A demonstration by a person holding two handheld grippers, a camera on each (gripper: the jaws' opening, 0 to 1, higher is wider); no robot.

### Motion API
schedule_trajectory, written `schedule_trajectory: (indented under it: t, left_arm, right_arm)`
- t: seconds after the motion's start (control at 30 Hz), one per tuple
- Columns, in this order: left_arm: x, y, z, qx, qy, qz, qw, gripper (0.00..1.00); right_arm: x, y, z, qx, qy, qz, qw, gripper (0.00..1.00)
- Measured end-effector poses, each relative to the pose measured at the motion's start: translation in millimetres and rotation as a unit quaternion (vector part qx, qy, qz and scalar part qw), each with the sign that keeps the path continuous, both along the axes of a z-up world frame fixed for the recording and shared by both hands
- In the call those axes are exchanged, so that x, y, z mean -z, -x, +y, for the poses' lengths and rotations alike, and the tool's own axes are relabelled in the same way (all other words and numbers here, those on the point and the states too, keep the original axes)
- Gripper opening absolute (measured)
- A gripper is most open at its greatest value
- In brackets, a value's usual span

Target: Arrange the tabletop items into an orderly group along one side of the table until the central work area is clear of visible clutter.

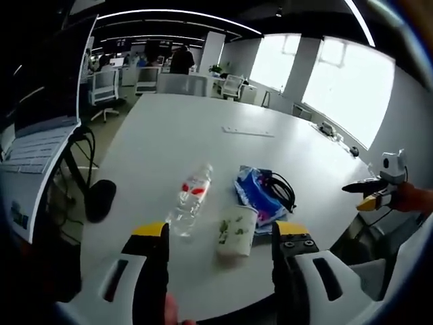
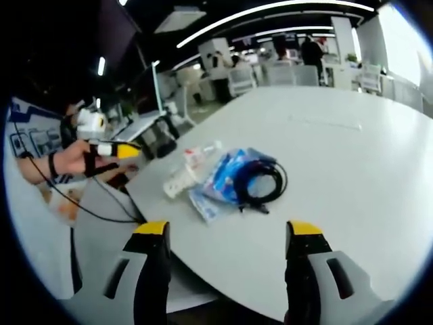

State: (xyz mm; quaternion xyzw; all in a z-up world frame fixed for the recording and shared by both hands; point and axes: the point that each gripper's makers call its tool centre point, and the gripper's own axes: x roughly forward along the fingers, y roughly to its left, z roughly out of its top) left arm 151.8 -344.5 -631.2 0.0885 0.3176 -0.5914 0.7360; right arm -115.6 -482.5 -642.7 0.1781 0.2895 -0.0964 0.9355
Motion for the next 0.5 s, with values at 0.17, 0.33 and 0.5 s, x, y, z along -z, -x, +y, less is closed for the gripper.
schedule_trajectory:
  t: [0.17,0.33,0.5]
  left_arm:
    - [5.8,-4.9,-10.7,0.005,-0.011,-0.003,0.9999,0.60]
    - [10.6,-7.3,-19.4,0.011,-0.019,-0.005,0.9998,0.58]
    - [14.5,-11.0,-24.8,0.012,-0.025,-0.005,0.9996,0.57]
  right_arm:
    - [0.6,0.8,-3.5,0.005,-0.002,0.001,1.0000,0.67]
    - [1.3,1.6,-3.5,0.007,-0.004,0.002,1.0000,0.67]
    - [4.1,3.4,-2.8,0.010,-0.007,0.005,0.9999,0.66]
